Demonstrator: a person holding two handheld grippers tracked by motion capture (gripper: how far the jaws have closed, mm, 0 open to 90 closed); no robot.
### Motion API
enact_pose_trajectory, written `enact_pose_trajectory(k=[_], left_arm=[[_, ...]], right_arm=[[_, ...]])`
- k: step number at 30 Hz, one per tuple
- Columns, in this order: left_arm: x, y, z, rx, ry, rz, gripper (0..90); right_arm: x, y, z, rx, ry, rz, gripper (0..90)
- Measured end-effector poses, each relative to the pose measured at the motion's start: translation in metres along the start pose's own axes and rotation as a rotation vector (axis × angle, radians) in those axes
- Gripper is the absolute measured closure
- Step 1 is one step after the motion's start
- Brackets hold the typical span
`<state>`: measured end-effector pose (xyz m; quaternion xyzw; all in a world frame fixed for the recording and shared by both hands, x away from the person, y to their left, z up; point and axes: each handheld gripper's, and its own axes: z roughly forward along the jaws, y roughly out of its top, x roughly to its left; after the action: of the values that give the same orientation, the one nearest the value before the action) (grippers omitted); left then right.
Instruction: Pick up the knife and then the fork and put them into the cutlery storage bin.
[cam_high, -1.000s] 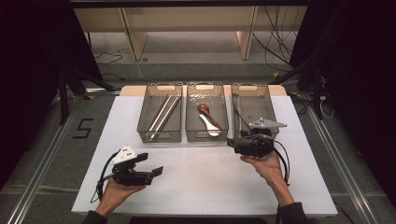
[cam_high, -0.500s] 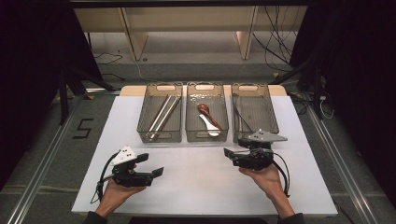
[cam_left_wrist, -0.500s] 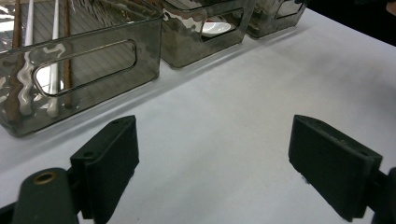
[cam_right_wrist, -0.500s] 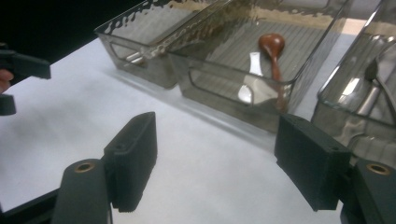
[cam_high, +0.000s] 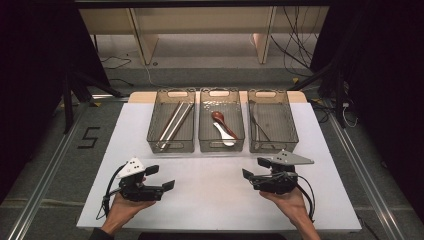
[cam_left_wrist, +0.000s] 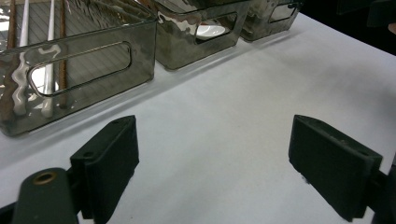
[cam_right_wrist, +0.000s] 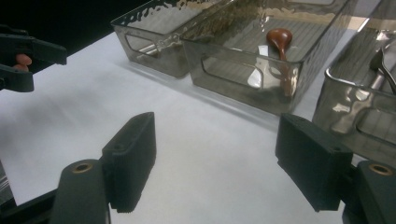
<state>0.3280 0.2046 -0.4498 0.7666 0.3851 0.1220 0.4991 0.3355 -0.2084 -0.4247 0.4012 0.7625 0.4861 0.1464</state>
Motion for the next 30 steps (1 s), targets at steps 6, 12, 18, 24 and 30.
enact_pose_trajectory(k=[6,12,18,24,30], left_arm=[[-0.001,0.0,-0.001,0.008,-0.008,0.006,15.5],[-0.003,-0.002,-0.001,0.009,-0.014,0.008,15.5],[-0.006,-0.004,-0.001,0.008,-0.02,0.007,15.5],[-0.007,-0.005,-0.002,0.015,-0.032,0.012,15.5],[-0.007,-0.005,-0.001,0.012,-0.03,0.01,15.4]], right_arm=[[0.0,-0.012,-0.007,-0.004,-0.006,0.002,27.9],[0.003,-0.021,-0.015,-0.015,-0.018,-0.016,24.3],[0.002,-0.028,-0.02,-0.027,-0.022,-0.009,23.6],[0.001,-0.033,-0.023,-0.028,-0.027,0.002,23.6],[0.001,-0.033,-0.024,-0.033,-0.029,0.007,23.6]])
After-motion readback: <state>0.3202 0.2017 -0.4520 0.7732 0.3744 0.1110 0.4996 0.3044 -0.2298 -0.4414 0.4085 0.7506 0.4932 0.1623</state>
